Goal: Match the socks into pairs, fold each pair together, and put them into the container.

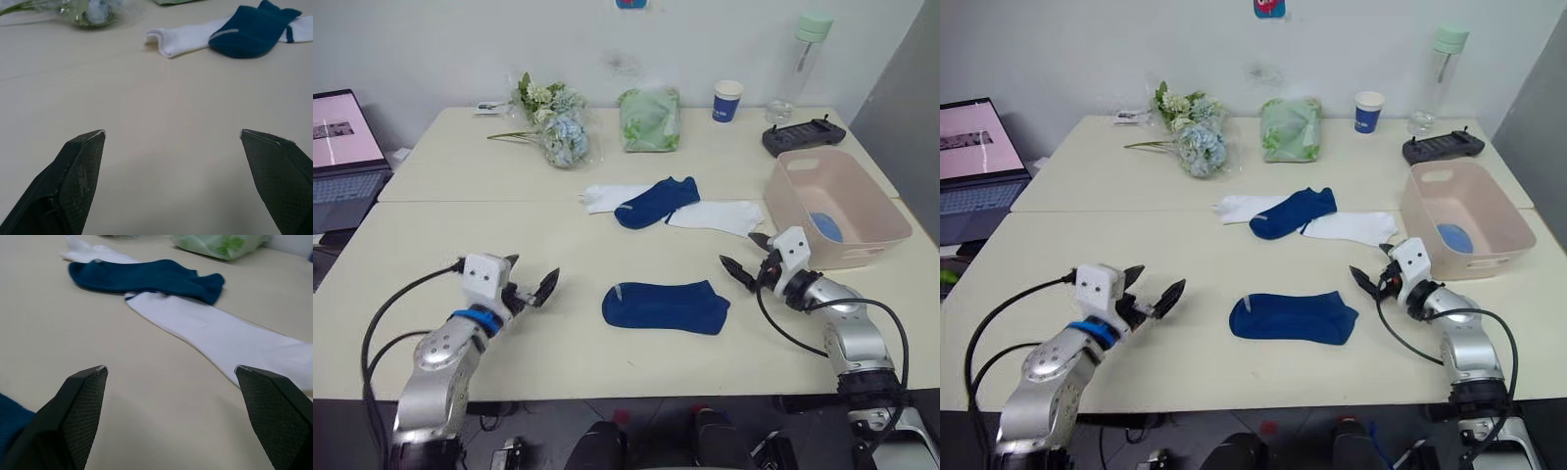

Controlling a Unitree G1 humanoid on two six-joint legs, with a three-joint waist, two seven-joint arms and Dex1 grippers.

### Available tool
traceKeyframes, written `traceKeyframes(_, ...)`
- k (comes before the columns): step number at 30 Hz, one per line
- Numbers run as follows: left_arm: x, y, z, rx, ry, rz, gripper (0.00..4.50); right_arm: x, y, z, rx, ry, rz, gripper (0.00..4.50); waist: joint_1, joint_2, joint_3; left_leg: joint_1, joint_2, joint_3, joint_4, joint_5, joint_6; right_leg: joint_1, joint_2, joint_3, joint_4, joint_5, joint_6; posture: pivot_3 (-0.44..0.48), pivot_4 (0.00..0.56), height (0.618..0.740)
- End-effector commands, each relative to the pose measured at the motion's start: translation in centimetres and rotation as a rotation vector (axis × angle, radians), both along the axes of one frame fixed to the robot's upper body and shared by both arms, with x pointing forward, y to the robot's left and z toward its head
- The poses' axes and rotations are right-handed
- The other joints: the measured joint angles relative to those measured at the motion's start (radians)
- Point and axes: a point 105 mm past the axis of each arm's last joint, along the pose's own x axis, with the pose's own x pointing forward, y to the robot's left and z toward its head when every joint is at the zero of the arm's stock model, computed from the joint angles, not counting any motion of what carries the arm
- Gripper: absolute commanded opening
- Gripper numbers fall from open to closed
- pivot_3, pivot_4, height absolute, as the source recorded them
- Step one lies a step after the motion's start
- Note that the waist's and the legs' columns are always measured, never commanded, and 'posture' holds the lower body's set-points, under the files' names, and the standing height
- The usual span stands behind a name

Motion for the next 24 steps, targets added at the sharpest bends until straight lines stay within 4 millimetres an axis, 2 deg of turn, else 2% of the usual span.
traceKeyframes(1,2.7,-1.8,1.2,-0.001,-0.024,-0.050,4.46,0.4,1.2,2.6,0.024,-0.079,0.014,4.50,0.000,0.000,0.000,0.000,0.000,0.000,0.000,0.000,0.000,0.000,0.000,0.000,0.000,0.000,0.000,0.000,0.150,0.740)
traceKeyframes(4,6.3,-3.8,1.1,0.010,0.014,-0.067,4.46,0.4,1.9,3.1,0.024,-0.088,0.024,4.50,0.000,0.000,0.000,-0.001,-0.001,0.000,0.001,0.000,0.000,-0.001,0.000,-0.001,0.000,0.000,0.000,0.000,0.150,0.740)
traceKeyframes(6,7.9,-5.0,1.2,-0.007,0.033,-0.078,4.46,0.1,2.2,3.2,0.025,-0.084,0.035,4.50,-0.001,0.000,0.000,-0.001,-0.002,0.000,0.001,0.000,0.000,-0.001,0.000,-0.001,0.000,0.000,0.000,0.000,0.150,0.740)
traceKeyframes(11,9.9,-6.8,1.5,-0.025,0.050,-0.101,4.46,-0.1,2.3,3.3,0.022,-0.083,0.034,4.50,-0.015,0.000,0.000,-0.006,-0.002,0.000,0.001,0.000,0.000,-0.007,0.000,0.000,-0.001,0.000,0.000,0.000,0.150,0.740)
traceKeyframes(13,11.2,-7.3,0.8,-0.066,0.115,-0.053,4.46,-0.5,2.3,3.4,0.021,-0.087,0.027,4.50,-0.018,-0.001,0.000,-0.008,-0.001,0.002,0.001,0.000,0.000,-0.012,0.000,0.001,0.003,0.000,0.000,0.000,0.150,0.740)
traceKeyframes(16,12.1,-7.9,0.0,-0.039,0.155,-0.043,4.46,-0.9,2.1,3.7,0.023,-0.090,0.010,4.50,-0.018,-0.001,0.000,-0.010,-0.002,0.002,0.002,0.000,-0.001,-0.014,-0.001,0.002,0.006,0.000,0.000,0.000,0.150,0.740)
traceKeyframes(19,12.6,-8.4,0.2,-0.044,0.155,-0.044,3.85,-1.1,2.0,3.8,0.028,-0.088,-0.004,4.50,-0.025,-0.001,0.000,-0.010,-0.002,0.003,0.002,0.000,-0.001,-0.015,0.000,0.002,0.006,0.000,0.001,0.000,0.150,0.740)
traceKeyframes(24,13.3,-8.9,0.3,-0.047,0.168,-0.041,2.29,-1.3,1.9,3.8,0.024,-0.086,-0.013,4.50,-0.025,-0.001,0.000,-0.010,-0.002,0.002,0.002,0.000,-0.001,-0.015,0.000,0.002,0.006,0.000,0.001,0.000,0.150,0.740)
